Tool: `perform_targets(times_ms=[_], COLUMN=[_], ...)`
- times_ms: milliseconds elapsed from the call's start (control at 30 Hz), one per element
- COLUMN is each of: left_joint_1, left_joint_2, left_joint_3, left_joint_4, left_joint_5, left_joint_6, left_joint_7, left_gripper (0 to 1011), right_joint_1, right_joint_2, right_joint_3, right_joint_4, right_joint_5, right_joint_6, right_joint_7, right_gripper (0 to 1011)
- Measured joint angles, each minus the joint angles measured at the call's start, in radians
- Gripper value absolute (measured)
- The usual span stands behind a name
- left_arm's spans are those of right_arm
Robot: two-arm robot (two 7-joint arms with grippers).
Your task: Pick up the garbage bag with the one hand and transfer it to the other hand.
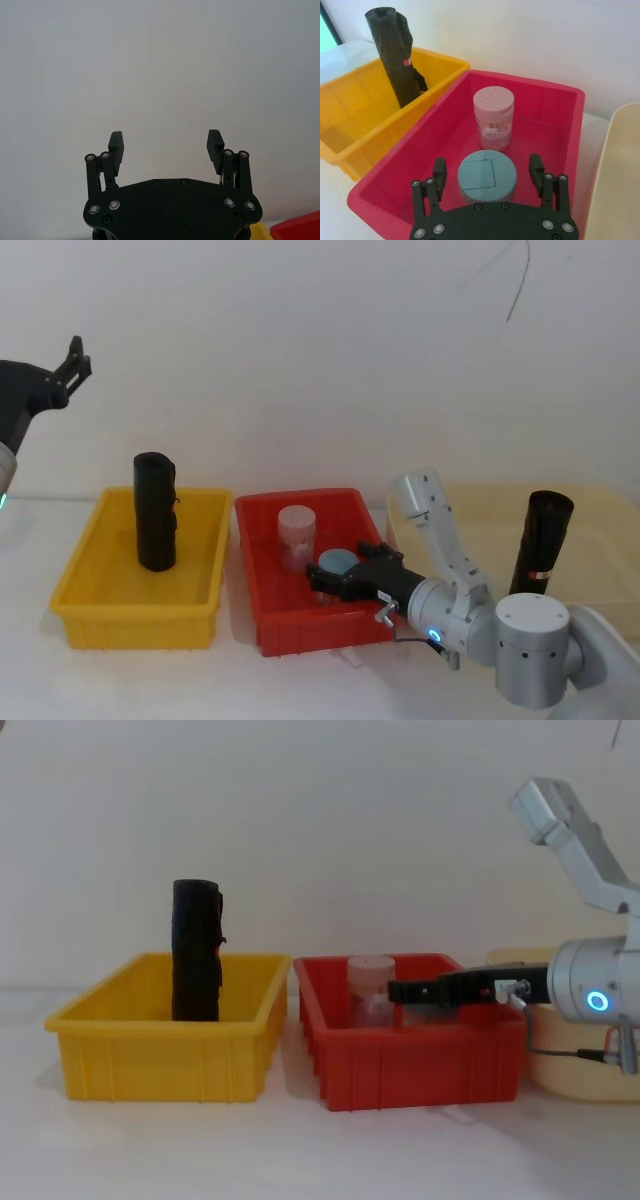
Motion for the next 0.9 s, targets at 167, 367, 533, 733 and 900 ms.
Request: perform_targets(times_ms=[167, 367, 533, 733, 900], left_joint_1=[0.000, 0.000, 0.000, 0.000, 0.000], left_joint_2=[0.000, 0.000, 0.000, 0.000, 0.000], left_joint_3=[0.000, 0.000, 0.000, 0.000, 0.000], left_joint_4=[0.000, 0.000, 0.000, 0.000, 0.000], left_joint_5=[0.000, 0.000, 0.000, 0.000, 0.000], left_joint_6=[0.000, 0.000, 0.000, 0.000, 0.000], left_joint_7=[0.000, 0.000, 0.000, 0.000, 0.000], left_gripper=[1001, 1001, 1001, 1001, 1001], right_joint_1=[0.006, 0.012, 0.014, 0.012, 0.012], right_joint_2=[-0.003, -0.004, -0.005, -0.005, -0.004], right_joint_3=[-0.006, -0.013, -0.015, -0.016, -0.013], right_joint_4=[0.010, 0.017, 0.019, 0.015, 0.006], right_joint_5=[0.001, 0.002, 0.002, 0.003, 0.003], right_joint_6=[0.001, 0.010, 0.015, 0.016, 0.014], right_joint_7=[0.004, 0.006, 0.006, 0.005, 0.003], right_gripper=[955, 800, 651, 650, 651])
